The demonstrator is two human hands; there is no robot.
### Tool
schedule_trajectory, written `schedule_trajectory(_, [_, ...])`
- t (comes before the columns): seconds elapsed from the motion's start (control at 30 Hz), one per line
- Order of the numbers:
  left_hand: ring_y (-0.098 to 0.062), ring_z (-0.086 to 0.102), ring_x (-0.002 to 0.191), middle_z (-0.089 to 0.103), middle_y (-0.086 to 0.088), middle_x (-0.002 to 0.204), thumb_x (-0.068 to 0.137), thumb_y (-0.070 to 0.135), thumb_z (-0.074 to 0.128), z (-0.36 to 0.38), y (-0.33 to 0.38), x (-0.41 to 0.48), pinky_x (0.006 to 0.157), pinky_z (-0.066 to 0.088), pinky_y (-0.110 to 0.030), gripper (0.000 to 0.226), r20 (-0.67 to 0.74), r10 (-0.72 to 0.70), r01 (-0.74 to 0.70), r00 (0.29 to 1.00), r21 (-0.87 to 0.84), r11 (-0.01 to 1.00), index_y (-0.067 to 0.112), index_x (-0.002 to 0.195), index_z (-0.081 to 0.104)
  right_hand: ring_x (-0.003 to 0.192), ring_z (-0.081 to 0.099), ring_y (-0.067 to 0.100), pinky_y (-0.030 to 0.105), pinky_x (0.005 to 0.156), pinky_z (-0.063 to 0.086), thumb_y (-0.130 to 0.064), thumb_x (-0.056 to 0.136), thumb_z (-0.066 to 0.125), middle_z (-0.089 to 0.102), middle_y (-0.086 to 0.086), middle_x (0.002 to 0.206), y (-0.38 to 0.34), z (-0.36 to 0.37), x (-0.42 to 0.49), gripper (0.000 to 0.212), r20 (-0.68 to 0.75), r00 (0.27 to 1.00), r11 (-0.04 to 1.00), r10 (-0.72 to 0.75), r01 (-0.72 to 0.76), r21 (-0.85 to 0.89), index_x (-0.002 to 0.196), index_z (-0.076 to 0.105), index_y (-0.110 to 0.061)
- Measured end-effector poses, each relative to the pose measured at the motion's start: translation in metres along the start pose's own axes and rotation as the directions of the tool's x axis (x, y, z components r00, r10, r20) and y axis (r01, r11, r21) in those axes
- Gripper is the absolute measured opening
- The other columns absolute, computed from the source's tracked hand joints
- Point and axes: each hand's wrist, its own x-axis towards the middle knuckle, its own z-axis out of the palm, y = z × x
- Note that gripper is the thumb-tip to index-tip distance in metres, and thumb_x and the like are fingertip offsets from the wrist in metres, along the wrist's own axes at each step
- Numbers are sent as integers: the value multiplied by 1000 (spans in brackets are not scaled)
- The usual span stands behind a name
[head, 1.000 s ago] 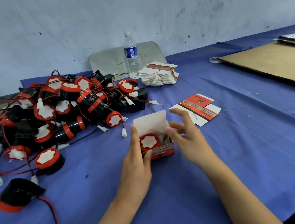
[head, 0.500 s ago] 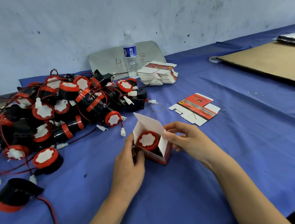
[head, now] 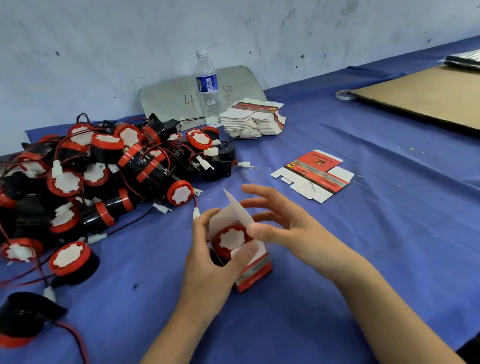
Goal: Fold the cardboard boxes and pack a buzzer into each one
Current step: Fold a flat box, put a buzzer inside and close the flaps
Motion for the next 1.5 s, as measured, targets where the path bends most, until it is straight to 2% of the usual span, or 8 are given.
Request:
schedule_trajectory(0.23, [0, 62, 93, 64, 22, 105, 77, 37, 75, 5, -2, 0, 74, 47, -11, 38, -30, 10, -10, 999, 0, 1000, 41, 107, 52, 93, 63, 1, 16, 75, 49, -12, 83, 42, 66, -11, 112, 0, 9, 2, 53, -226, 953, 979, -204, 205, -20, 128, 54, -38])
schedule_trajectory(0.4, [-8, 62, 98, 65, 21, 103, 88, 14, 67, 6, -5, 3, 81, 48, -25, 15, -66, 50, -39, 997, 154, 987, 27, 93, 64, 51, 26, 9, 15, 48, 27, -11, 84, 36, 45, 19, 66, 5, 12, 2, 58, -236, 955, 981, -181, 160, -109, 115, 61, -54])
schedule_trajectory(0.5, [-8, 59, 99, 62, 21, 105, 88, 8, 66, 7, -4, 4, 83, 45, -21, 11, -26, 84, -75, 996, 261, 962, 17, 83, 68, 52, 39, 3, 10, 55, 33, -10, 89, 41, 53, -5, 63, 3, 14, 2, 48, -213, 954, 977, -210, 195, -87, 115, 67, -40])
schedule_trajectory(0.63, [1, 61, 91, 63, 23, 100, 89, 6, 65, 8, -1, 4, 77, 45, -13, 12, -33, 50, -43, 998, 185, 982, 16, 83, 68, 112, 59, 0, 10, 86, 43, -23, 96, 50, 68, -11, 115, -3, 21, 2, 26, -226, 944, 970, -240, 226, -86, 107, 74, -21])
schedule_trajectory(0.9, [5, 58, 94, 61, 17, 103, 87, 5, 67, 13, -4, 3, 82, 45, -16, 20, -82, 43, -31, 996, 144, 989, 24, 80, 62, 96, 60, -17, 1, 78, 40, -3, 95, 55, 72, -12, 109, -4, 20, 3, 37, -329, 922, 978, -205, 184, -93, 103, 68, -37])
schedule_trajectory(1.13, [6, 52, 93, 51, 10, 101, 84, 11, 70, 15, -11, 3, 77, 39, -8, 17, -171, 35, -3, 985, 183, 983, 20, 82, 56, 92, 66, -6, 12, 80, 48, -4, 95, 54, 69, -29, 102, 3, 19, 2, 45, -288, 940, 975, -181, 134, -175, 111, 64, -45])
schedule_trajectory(1.27, [4, 53, 83, 52, 6, 95, 84, 21, 69, 18, -11, 3, 69, 40, -8, 17, -175, -74, 100, 982, 144, 984, 22, 88, 52, 101, 63, -5, 12, 84, 47, -10, 94, 59, 66, -28, 113, 3, 20, -3, 56, -102, 973, 930, -207, 164, -330, 134, 45, -47])
schedule_trajectory(1.5, [-2, 61, 112, 62, 12, 121, 88, 0, 64, -17, -12, 8, 84, 48, -14, 60, 273, -128, 171, 953, -140, 975, 31, 132, 37, 123, 49, -10, 17, 103, 41, -7, 92, 63, 65, -14, 123, 4, 20, -2, 32, 25, 993, 945, -119, 121, -305, 118, 69, -25])
